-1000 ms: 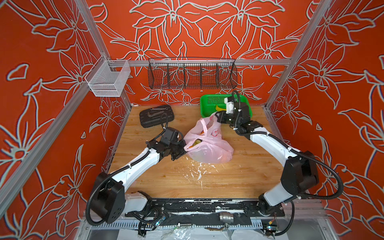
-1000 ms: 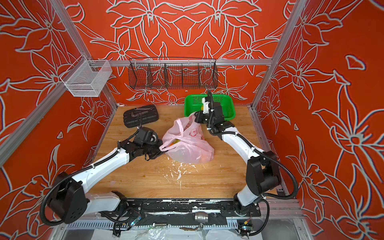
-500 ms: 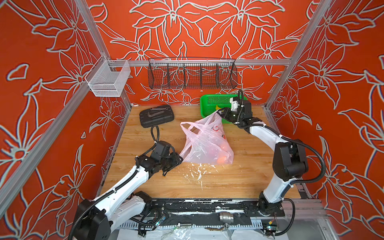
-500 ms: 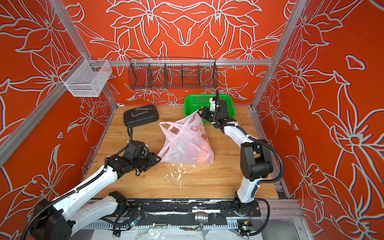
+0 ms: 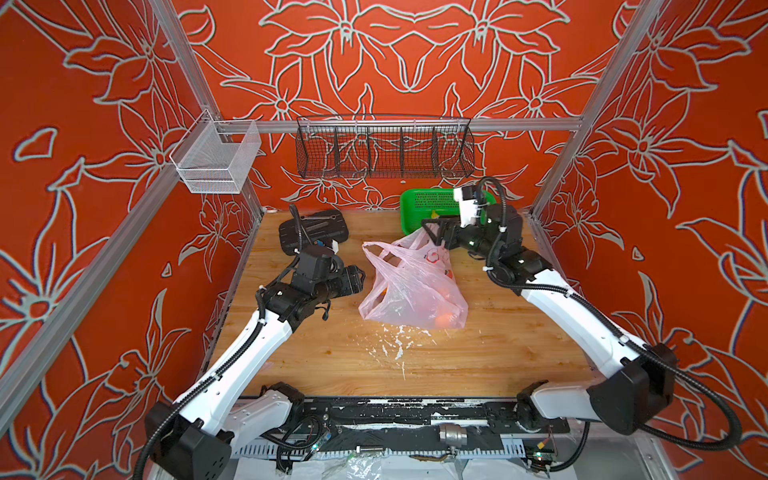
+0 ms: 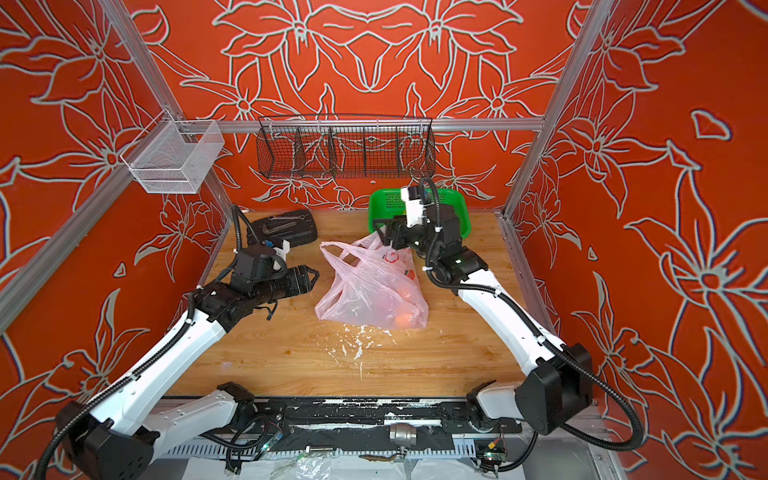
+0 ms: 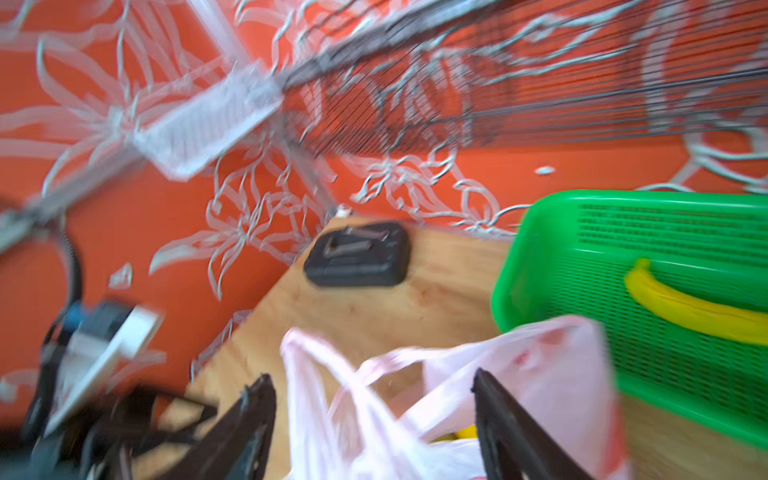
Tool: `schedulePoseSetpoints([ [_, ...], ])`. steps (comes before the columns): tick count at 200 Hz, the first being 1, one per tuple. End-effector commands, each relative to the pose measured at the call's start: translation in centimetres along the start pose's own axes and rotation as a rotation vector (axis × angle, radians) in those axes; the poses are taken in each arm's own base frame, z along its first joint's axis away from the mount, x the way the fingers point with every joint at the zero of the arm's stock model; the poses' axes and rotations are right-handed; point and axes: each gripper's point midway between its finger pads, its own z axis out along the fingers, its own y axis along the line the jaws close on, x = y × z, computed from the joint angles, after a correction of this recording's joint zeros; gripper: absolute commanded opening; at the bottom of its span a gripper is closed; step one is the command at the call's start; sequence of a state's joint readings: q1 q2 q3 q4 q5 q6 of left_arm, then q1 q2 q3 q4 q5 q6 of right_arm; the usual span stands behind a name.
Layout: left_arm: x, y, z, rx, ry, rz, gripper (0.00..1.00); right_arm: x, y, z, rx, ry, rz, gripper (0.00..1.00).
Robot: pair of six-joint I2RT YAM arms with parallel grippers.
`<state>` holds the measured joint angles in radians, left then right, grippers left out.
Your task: Untie the knot of the plastic bag and take out the fruit
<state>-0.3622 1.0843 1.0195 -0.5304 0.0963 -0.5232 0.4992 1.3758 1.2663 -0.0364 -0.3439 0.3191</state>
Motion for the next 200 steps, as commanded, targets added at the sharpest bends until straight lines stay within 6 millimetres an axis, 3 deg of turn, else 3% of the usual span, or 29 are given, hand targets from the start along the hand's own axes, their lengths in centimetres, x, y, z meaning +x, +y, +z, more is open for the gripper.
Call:
schedulePoseSetpoints([
  [1,-0.7,-1.1,-0.8,0.068,-0.019,0.016,0.77,4.3,2.6,2.9,-0.058,0.193,-0.17,0.81],
  [28,-0.6,-1.0,-1.7,0.077,-0.028,0.019,0.83,7.6,4.3,6.3,-0.04,0.35,-0.356,0.88],
  [49,0.1,-0.7,-2.1,0.084,-0.027,0.014,1.0,9.5,4.3,8.9,-0.029,0.422,-0.437,0.92],
  [72,0.5,-0.1,-2.9,0.075,-0.052,0.002,0.97,11.5,4.7,11.4,-0.037,0.523,-0.441,0.92],
  [92,0.9,0.1,-2.9,0.076,-0.052,-0.008,0.97,13.0,4.5,13.4,-0.007,0.573,-0.431,0.85],
  [107,1.0,0.2,-2.8,0.074,-0.047,-0.015,0.97,13.5,4.0,14.3,0.031,0.587,-0.447,0.58],
  [130,1.0,0.7,-2.7,0.042,-0.041,-0.017,0.97,11.6,4.0,13.6,0.079,0.539,-0.443,0.18],
  [143,0.9,0.8,-2.5,0.033,-0.037,-0.012,0.97,10.5,4.3,12.5,0.086,0.489,-0.443,0.0],
  [167,0.7,0.7,-2.0,0.028,-0.026,0.01,0.98,8.8,4.1,10.0,0.119,0.386,-0.436,0.0],
  [188,0.7,0.6,-0.9,0.01,0.023,0.022,0.97,9.2,4.3,8.0,0.101,0.379,-0.433,0.0],
  [196,0.6,0.8,-0.7,-0.01,0.035,0.011,0.97,9.4,4.7,7.5,0.082,0.384,-0.417,0.16],
  [200,0.5,0.9,-0.6,-0.018,0.036,0.006,0.97,9.6,4.9,7.3,0.071,0.39,-0.403,0.3],
])
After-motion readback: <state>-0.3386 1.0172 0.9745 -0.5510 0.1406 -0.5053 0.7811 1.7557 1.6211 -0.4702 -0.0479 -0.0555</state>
